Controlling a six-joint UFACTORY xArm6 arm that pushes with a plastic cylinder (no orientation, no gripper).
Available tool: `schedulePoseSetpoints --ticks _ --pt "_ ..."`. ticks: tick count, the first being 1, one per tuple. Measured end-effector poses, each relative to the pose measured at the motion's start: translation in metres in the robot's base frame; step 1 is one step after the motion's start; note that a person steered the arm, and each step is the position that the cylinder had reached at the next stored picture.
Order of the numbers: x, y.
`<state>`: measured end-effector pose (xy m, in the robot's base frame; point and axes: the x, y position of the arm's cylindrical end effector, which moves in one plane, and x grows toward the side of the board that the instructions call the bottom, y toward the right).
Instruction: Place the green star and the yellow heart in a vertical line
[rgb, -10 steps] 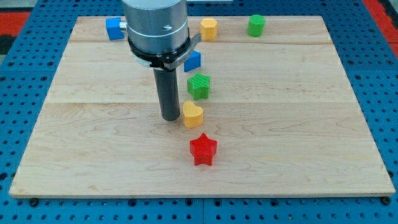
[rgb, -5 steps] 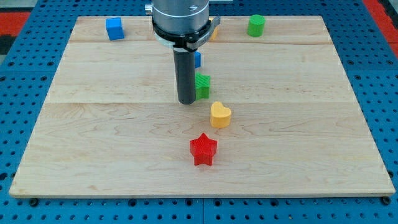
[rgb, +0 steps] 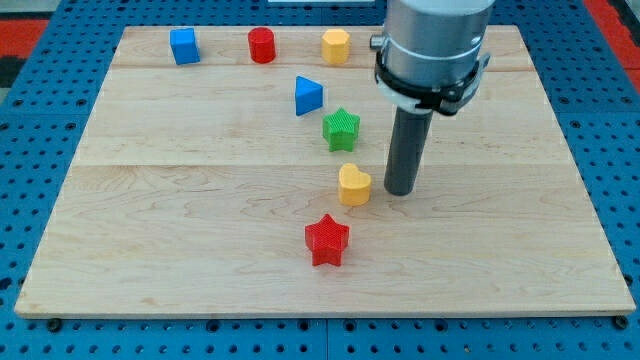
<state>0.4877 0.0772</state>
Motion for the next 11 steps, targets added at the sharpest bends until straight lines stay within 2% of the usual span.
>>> schedulePoseSetpoints --ticks 1,2,3,4,5,6,8,10,11 --pt "0.002 -0.017" --pt "-0.017 -0.038" --pt "-0.018 -0.009" --pt "-0.041 0.024" --pt "-0.081 0.034" --pt "-0.076 -0.005" --pt "-0.092 -0.044" --pt "-0.115 -0.03" --pt "-0.11 -0.042"
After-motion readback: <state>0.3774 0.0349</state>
